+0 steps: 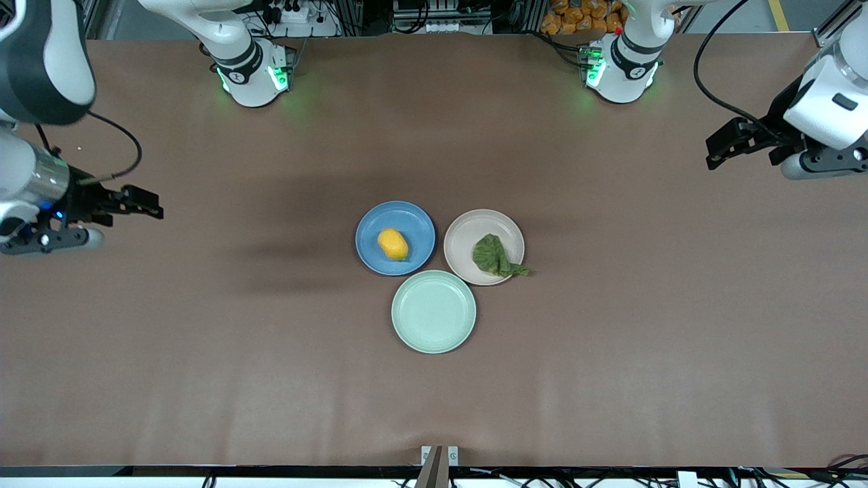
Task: Place lemon and lettuce in plates
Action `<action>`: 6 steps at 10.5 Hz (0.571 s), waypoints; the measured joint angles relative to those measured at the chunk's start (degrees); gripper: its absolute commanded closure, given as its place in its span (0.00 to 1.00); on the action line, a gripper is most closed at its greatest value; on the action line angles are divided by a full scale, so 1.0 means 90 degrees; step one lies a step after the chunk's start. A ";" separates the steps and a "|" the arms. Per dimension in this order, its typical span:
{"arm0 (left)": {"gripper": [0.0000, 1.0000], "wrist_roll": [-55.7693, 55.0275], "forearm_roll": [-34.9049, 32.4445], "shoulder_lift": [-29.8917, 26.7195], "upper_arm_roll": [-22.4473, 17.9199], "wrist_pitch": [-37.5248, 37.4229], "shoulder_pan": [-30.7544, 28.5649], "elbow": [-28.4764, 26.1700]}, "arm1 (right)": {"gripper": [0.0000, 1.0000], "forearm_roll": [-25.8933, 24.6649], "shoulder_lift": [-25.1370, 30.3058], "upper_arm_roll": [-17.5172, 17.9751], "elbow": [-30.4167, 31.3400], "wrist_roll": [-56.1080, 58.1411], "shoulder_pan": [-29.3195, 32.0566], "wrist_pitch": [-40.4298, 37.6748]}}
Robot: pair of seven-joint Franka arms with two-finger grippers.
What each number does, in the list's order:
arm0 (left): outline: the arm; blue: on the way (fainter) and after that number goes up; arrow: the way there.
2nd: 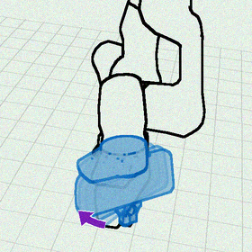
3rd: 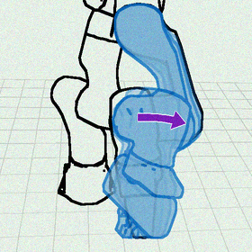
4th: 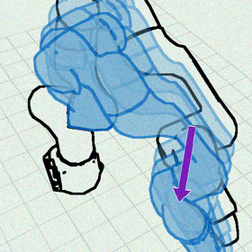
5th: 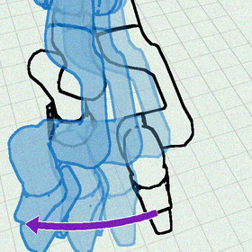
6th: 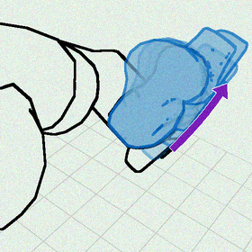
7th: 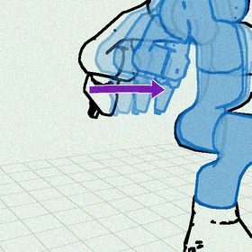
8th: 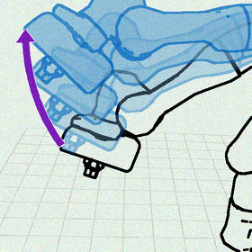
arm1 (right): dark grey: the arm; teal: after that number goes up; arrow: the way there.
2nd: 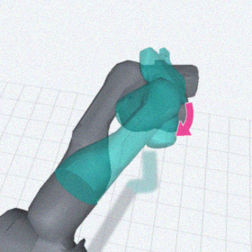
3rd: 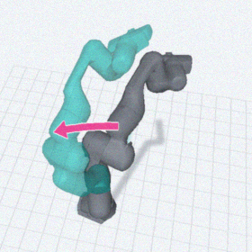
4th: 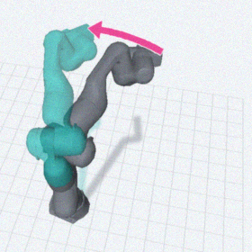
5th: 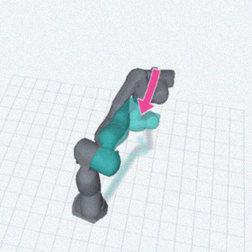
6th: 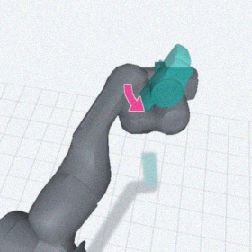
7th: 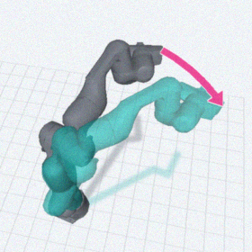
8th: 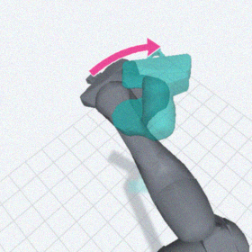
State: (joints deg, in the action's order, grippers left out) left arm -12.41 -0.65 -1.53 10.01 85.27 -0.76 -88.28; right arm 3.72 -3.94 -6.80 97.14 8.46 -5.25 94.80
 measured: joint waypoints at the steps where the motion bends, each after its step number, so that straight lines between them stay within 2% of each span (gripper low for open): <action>1: 0.00 0.0001 0.0001 -0.0056 0.0000 0.0000 0.0000 -0.0055 | 0.00 0.0000 0.0159 0.0008 0.0007 0.0000 0.0049 -0.0089; 6: 0.00 0.0047 0.0001 -0.0106 -0.0004 0.0008 -0.0044 -0.0080 | 0.00 -0.0013 0.0735 0.0046 -0.0004 -0.0015 0.0498 -0.0776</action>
State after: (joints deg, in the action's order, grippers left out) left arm -11.99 -0.64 -2.48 9.98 85.34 -1.16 -89.00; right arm 3.61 2.68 -6.38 97.11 8.32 -0.77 87.82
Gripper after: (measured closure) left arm 0.000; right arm 0.000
